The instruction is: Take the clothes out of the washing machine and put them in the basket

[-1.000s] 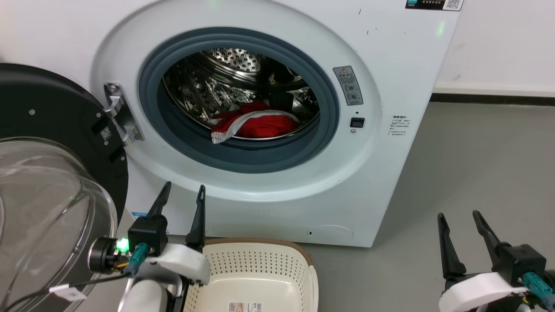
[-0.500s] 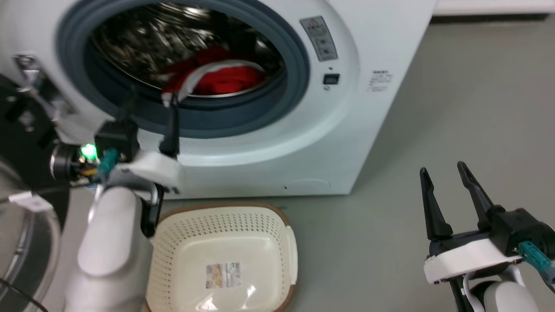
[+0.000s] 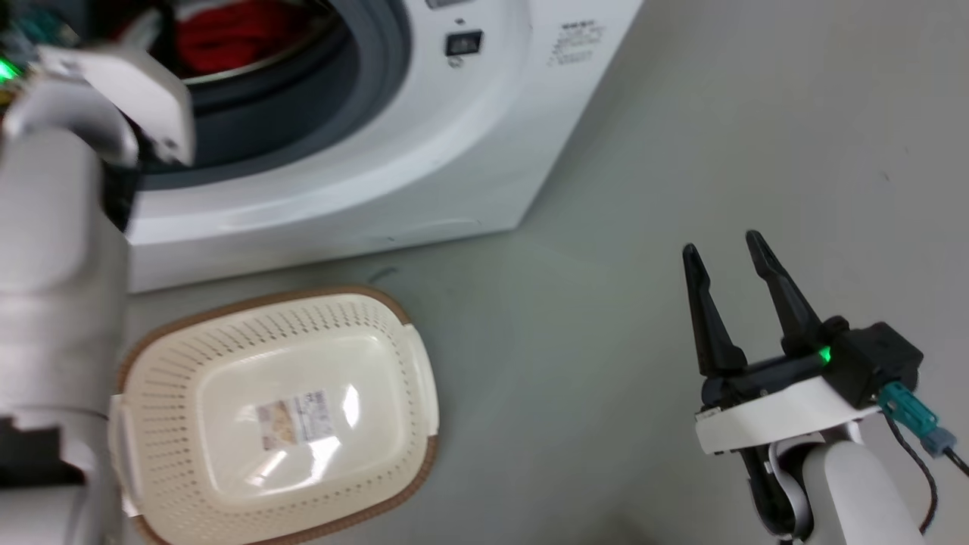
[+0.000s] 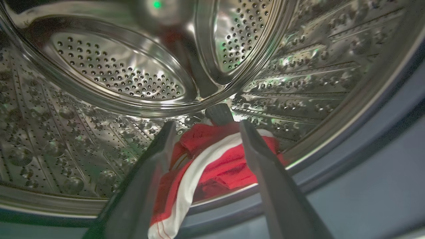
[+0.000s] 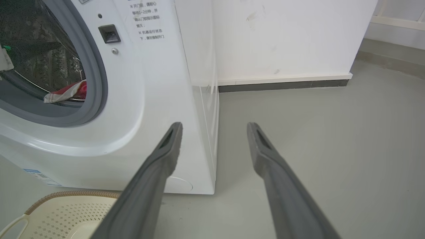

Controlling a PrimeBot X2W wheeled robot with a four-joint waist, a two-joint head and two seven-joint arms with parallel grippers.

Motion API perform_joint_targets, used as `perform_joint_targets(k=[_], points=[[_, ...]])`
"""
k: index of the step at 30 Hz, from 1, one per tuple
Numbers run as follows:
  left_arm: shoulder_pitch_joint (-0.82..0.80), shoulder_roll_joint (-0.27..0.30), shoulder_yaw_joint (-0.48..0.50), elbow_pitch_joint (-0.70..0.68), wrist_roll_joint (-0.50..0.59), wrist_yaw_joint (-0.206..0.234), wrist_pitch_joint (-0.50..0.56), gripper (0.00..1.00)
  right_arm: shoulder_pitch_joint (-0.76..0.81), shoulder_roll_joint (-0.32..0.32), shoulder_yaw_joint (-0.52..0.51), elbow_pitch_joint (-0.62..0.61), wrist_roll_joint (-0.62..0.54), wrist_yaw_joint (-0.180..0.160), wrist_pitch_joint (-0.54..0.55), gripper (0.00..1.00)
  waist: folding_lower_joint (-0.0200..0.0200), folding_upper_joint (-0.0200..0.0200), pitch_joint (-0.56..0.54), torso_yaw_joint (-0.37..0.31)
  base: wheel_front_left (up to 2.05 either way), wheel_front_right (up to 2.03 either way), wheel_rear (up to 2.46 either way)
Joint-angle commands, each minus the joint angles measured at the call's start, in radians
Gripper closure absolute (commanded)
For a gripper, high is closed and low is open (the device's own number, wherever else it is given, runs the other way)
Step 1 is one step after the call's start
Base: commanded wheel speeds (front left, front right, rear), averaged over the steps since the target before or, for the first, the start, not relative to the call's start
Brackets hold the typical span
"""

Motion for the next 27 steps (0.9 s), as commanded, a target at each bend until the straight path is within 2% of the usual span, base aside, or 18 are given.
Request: perform_joint_targets(k=[1,7,14,15,16,17,18,19,20,21,22,27], points=[[-0.043,0.025,-0.003,0.018,0.008,-0.002,0.021,0.0,-0.029,0.004,0.012,0.006,0.017,0.0,-0.011,0.0,-0.0002,0.0,0.103,-0.087,0.0,0.0,0.0],[-0.229,0.128,-0.047,0.117,0.031,-0.012,0.176,0.0,-0.087,0.004,0.057,0.052,0.083,0.0,-0.032,0.0,-0.0002,0.0,0.201,-0.153,0.0,0.0,0.0],[-0.379,0.193,-0.11,0.216,-0.02,-0.017,0.403,0.0,-0.121,0.003,0.111,0.047,0.151,0.0,-0.034,0.0,-0.0002,0.0,0.261,-0.201,0.0,0.0,0.0],[-0.379,0.193,-0.11,0.216,-0.02,-0.017,0.403,0.0,-0.121,0.003,0.111,0.047,0.151,0.0,-0.034,0.0,-0.0002,0.0,0.261,-0.201,0.0,0.0,0.0],[-0.402,0.21,-0.119,0.233,-0.043,-0.017,0.46,0.0,-0.125,0.003,0.119,0.043,0.16,0.0,-0.034,0.0,-0.0002,0.0,0.268,-0.209,0.0,0.0,0.0],[-0.424,0.226,-0.122,0.286,-0.072,-0.018,0.618,0.0,-0.128,0.003,0.126,0.04,0.175,0.0,-0.034,0.0,-0.0002,0.0,0.277,-0.215,0.0,0.0,0.0],[-0.426,0.228,-0.121,0.292,-0.077,-0.017,0.646,0.05,-0.129,0.003,0.127,0.04,0.179,0.0,-0.034,0.0,-0.0002,0.0,0.278,-0.216,0.0,0.0,0.0],[-0.427,0.229,-0.12,0.3,-0.081,-0.016,0.678,0.36,-0.129,0.003,0.128,0.041,0.181,0.0,-0.034,0.0,-0.0002,0.0,0.279,-0.216,0.0,0.0,0.0],[-0.425,0.229,-0.12,0.304,-0.084,-0.015,0.703,0.61,-0.131,0.003,0.129,0.041,0.182,0.0,-0.034,0.0,-0.0002,0.0,0.28,-0.216,0.0,0.0,0.0],[-0.424,0.231,-0.12,0.302,-0.085,-0.009,0.717,0.95,-0.132,0.003,0.13,0.042,0.184,0.0,-0.034,0.0,-0.0002,0.0,0.28,-0.217,0.0,0.0,0.0],[-0.42,0.235,-0.122,0.297,-0.084,-0.004,0.728,1.0,-0.132,0.003,0.131,0.042,0.188,0.0,-0.034,0.0,-0.0002,0.0,0.28,-0.217,0.0,0.0,0.0],[-0.387,0.24,-0.126,0.245,-0.087,0.02,0.697,1.0,-0.14,0.003,0.127,0.052,0.189,0.0,-0.034,0.0,-0.0002,0.0,0.267,-0.212,0.0,0.0,0.0]])
